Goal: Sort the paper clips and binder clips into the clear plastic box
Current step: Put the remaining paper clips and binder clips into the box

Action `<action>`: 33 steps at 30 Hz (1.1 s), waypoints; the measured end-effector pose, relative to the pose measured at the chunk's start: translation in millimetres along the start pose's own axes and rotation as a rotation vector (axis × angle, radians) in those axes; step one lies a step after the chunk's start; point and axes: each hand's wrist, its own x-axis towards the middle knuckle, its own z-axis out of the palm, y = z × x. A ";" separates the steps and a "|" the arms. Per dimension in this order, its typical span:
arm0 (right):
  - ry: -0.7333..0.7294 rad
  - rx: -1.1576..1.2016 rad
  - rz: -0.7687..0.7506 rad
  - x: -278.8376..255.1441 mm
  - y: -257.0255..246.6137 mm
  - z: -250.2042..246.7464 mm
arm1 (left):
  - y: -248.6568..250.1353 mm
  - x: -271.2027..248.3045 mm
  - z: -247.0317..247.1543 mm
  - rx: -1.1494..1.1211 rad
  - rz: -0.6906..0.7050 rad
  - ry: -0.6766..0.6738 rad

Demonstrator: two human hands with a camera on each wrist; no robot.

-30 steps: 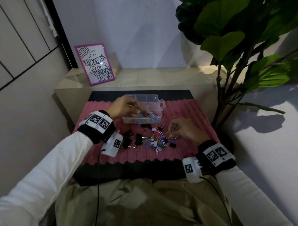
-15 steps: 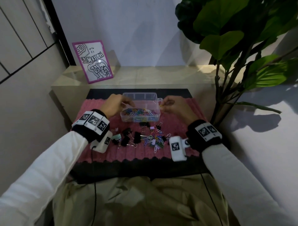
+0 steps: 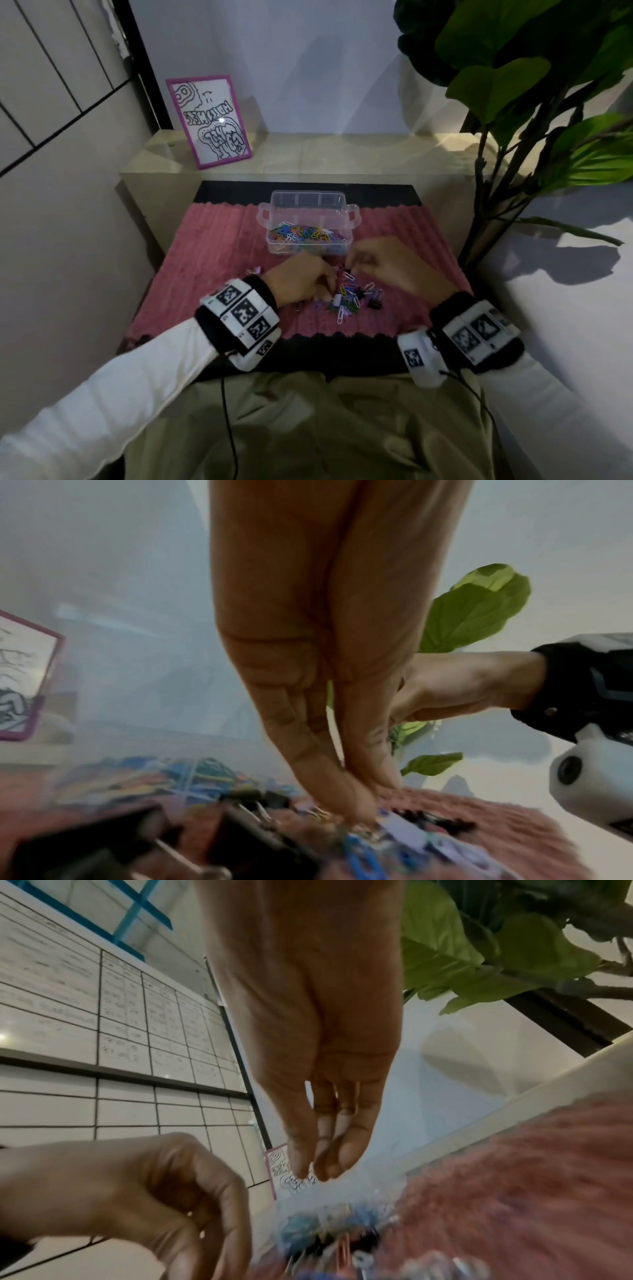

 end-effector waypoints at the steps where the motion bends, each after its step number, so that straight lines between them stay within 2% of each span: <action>1: -0.049 0.001 -0.010 -7.8 -0.6 5.7 | 3.0 0.6 6.5 0.037 -0.004 0.001; 3: -0.136 -0.096 -0.016 -14.0 1.6 20.5 | 7.9 2.2 17.3 0.143 -0.030 0.001; 5: -0.180 -0.222 0.021 -13.7 7.8 29.9 | 8.7 4.3 21.3 0.153 -0.059 0.010; 11: -0.193 -0.305 0.050 -4.8 19.9 19.6 | 2.7 5.6 13.6 0.121 -0.051 0.035; 16: -0.104 -0.012 0.130 -10.2 27.6 5.9 | -8.5 0.2 5.3 0.019 -0.016 0.084; 18: -0.034 0.072 0.170 -11.8 31.0 3.1 | -12.0 -3.7 0.5 0.047 0.014 0.106; 21: 0.118 0.203 0.205 -11.4 33.1 2.0 | -14.1 -8.7 -1.8 0.132 0.034 0.054; 24: 0.242 0.389 0.216 -11.7 29.0 2.5 | -11.1 -7.5 0.8 0.126 0.044 0.024; 27: 0.278 0.485 0.236 -11.5 28.3 3.6 | -1.1 1.8 4.0 0.149 0.043 0.076; 31: 0.303 0.631 0.274 -13.9 26.8 1.7 | 16.9 20.3 16.3 0.229 0.000 -0.059; 33: 0.339 0.735 0.299 -15.8 24.5 -0.6 | 23.4 27.0 18.0 0.281 -0.015 -0.053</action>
